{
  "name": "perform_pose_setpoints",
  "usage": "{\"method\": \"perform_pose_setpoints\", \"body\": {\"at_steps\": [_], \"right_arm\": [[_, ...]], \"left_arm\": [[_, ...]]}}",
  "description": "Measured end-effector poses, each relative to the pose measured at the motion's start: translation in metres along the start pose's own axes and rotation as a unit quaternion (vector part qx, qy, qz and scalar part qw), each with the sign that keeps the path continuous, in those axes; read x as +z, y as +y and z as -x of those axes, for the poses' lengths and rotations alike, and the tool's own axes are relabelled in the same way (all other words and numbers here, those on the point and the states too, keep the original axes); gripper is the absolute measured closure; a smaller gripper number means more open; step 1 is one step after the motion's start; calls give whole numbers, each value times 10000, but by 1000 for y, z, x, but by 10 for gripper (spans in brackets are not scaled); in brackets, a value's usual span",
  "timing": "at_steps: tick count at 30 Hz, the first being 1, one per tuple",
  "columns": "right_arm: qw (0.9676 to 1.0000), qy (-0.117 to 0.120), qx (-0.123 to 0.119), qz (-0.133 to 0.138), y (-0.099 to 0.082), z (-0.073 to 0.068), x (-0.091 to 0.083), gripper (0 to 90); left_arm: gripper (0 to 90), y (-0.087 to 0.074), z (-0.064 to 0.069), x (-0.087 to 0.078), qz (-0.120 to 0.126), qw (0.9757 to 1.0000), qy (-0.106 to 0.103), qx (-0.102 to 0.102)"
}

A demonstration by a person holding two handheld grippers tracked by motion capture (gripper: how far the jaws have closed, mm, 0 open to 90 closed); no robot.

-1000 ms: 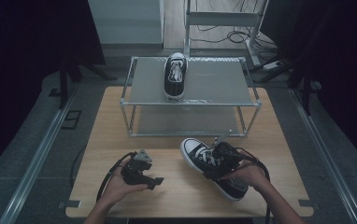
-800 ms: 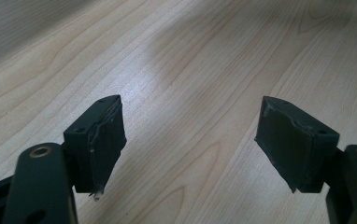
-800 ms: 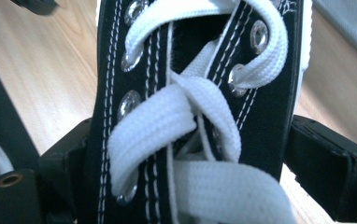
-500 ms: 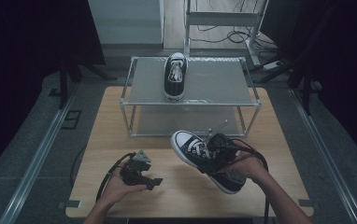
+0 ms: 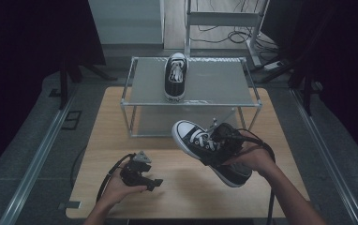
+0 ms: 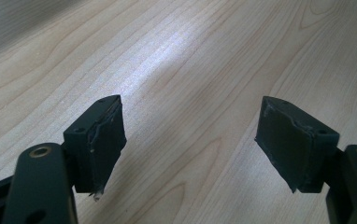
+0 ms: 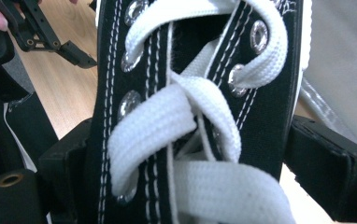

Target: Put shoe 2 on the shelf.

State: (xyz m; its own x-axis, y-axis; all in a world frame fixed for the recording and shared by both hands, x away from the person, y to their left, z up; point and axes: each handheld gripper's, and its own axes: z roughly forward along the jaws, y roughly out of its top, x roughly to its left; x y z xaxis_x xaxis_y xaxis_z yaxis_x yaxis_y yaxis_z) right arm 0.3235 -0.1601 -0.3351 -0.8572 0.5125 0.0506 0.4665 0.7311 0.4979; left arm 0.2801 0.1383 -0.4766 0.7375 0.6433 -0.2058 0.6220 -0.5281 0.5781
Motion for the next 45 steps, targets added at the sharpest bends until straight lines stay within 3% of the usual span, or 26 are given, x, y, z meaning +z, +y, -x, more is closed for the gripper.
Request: {"method": "perform_pose_setpoints", "body": {"at_steps": [15,31,43,45], "right_arm": [[9994,-221,213,128,16,20,-32,104],[9976,-416,514,184,39,54,-45,104],[9919,-657,1075,157,74,92,-43,104],[9893,-728,1255,142,85,102,-39,104]], "left_arm": [[238,0,-1,0,2,10000,-30,-31],[239,-1,-3,-1,36,10000,-55,-48],[240,-1,-4,-1,80,9999,-101,-64],[240,-1,-5,-2,87,9999,-104,-57]]}}
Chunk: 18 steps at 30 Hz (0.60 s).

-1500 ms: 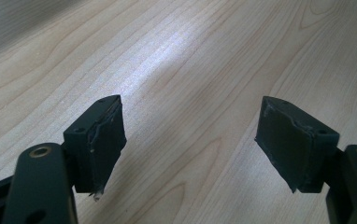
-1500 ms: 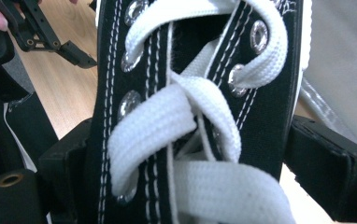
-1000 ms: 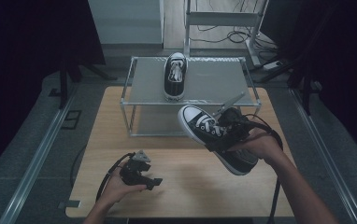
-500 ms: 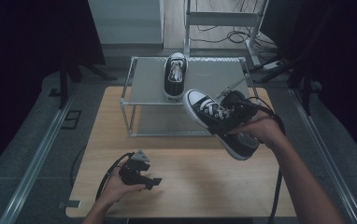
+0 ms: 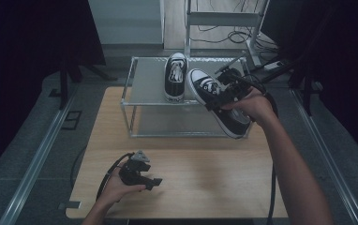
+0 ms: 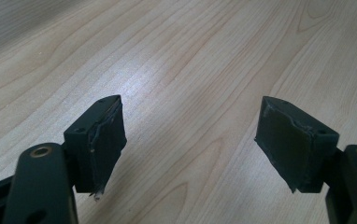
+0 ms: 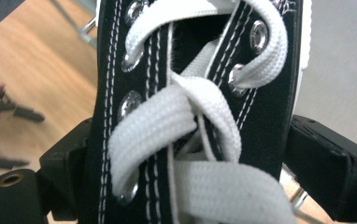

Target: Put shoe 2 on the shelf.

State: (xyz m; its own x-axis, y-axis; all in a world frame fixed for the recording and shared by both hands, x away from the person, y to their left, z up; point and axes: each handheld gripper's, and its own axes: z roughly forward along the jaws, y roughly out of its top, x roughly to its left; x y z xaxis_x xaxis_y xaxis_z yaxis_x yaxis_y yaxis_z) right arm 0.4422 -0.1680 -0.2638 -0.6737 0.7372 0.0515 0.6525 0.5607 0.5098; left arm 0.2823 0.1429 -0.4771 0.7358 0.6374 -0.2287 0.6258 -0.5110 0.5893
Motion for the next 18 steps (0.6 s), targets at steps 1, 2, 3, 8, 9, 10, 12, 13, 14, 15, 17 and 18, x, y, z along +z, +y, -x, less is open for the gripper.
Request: {"method": "perform_pose_setpoints", "body": {"at_steps": [1,2,3,8,9,10,12,13,14,15,17,18], "right_arm": [[10000,0,0,0,0,0,0,104],[9999,-67,119,-15,9,2,4,104],[9999,-67,119,-15,9,2,4,104],[9992,-210,347,-60,27,8,12,104],[9989,-222,408,-53,33,9,16,104],[9986,-221,478,-64,36,9,17,104],[9980,-234,582,-89,42,10,20,104],[9976,-250,635,-104,45,10,22,105],[9976,-250,635,-104,45,10,22,105],[9972,-290,676,-117,48,10,24,105],[9962,-383,761,-162,53,11,28,105],[9957,-417,803,-181,56,11,30,105]], "left_arm": [[240,0,0,0,0,10000,0,0],[240,0,-1,-1,-12,10000,-11,22],[240,0,-1,-1,-12,10000,-11,22],[240,-1,-1,-2,58,10000,-19,-29],[240,-1,-2,-4,68,10000,-23,-25],[240,-1,-2,-4,68,10000,-23,-25],[240,-1,-1,-5,87,10000,-32,-34],[240,-1,-1,-5,87,10000,-32,-34],[240,-1,-2,-6,83,10000,-24,-12],[240,-1,-1,-6,87,10000,-23,-10],[240,-1,-1,-7,119,9999,-29,-27],[240,-1,-2,-7,121,9999,-23,-30]]}}
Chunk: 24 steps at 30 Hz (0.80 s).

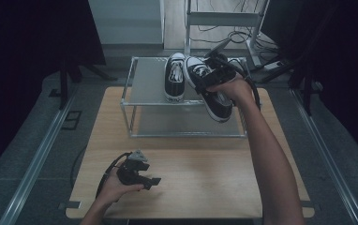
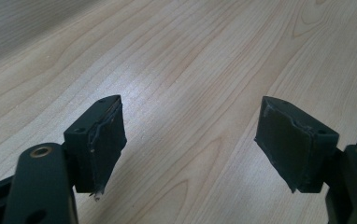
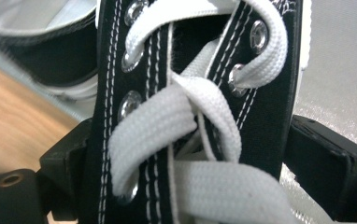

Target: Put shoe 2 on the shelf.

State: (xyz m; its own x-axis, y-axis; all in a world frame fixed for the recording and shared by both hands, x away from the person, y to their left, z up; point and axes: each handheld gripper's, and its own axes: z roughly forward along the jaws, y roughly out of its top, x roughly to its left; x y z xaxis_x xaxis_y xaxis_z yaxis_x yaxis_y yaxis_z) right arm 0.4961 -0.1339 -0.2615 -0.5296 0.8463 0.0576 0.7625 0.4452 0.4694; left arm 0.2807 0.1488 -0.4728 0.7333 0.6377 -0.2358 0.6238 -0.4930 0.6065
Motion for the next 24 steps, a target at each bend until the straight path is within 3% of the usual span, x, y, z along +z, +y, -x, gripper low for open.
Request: {"method": "perform_pose_setpoints", "body": {"at_steps": [6,10,14,15,21,23,24], "right_arm": [[9995,-160,286,-45,12,2,6,104],[9973,-221,695,-24,21,5,11,104],[9961,-285,836,-49,25,6,15,105],[9947,-353,966,-78,30,7,18,105],[9919,-429,1193,-117,39,5,25,104],[9886,-503,1409,-138,45,6,29,104],[9886,-503,1409,-138,45,6,29,104]], "left_arm": [[240,0,-2,-2,33,10000,2,-26],[240,-1,-1,-3,50,10000,-7,-41],[240,-1,-1,-5,77,10000,-7,-42],[240,-1,-2,-5,84,10000,-9,-38],[241,-2,-2,-6,117,9999,-20,-58],[241,-2,-2,-7,129,9999,-26,-60],[241,-2,-2,-7,136,9999,-26,-61]]}}
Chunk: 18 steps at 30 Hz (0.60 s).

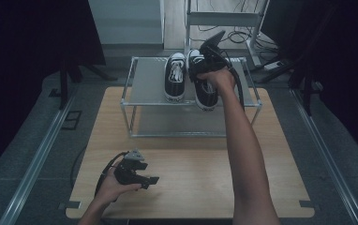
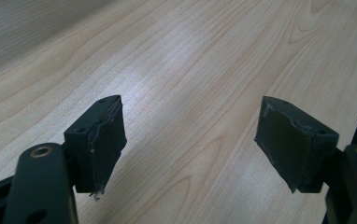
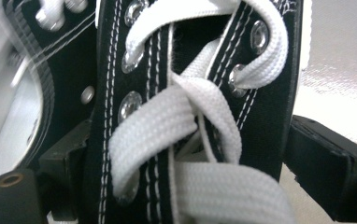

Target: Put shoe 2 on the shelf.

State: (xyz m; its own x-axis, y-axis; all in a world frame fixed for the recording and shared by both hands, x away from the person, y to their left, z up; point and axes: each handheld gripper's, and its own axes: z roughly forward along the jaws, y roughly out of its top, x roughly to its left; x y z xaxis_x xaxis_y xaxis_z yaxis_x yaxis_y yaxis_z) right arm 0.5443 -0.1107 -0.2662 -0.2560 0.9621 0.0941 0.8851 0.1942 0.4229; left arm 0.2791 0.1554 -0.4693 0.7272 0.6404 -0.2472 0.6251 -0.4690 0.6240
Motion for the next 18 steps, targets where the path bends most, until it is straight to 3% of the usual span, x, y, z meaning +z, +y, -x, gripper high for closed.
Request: {"method": "perform_pose_setpoints", "body": {"at_steps": [9,18], "right_arm": [[9986,-158,495,-92,22,2,15,104],[9967,-410,664,-223,38,4,32,100]], "left_arm": [[241,-1,-1,-2,39,10000,-35,-33],[241,-5,-5,-6,107,9999,-29,-133]]}}
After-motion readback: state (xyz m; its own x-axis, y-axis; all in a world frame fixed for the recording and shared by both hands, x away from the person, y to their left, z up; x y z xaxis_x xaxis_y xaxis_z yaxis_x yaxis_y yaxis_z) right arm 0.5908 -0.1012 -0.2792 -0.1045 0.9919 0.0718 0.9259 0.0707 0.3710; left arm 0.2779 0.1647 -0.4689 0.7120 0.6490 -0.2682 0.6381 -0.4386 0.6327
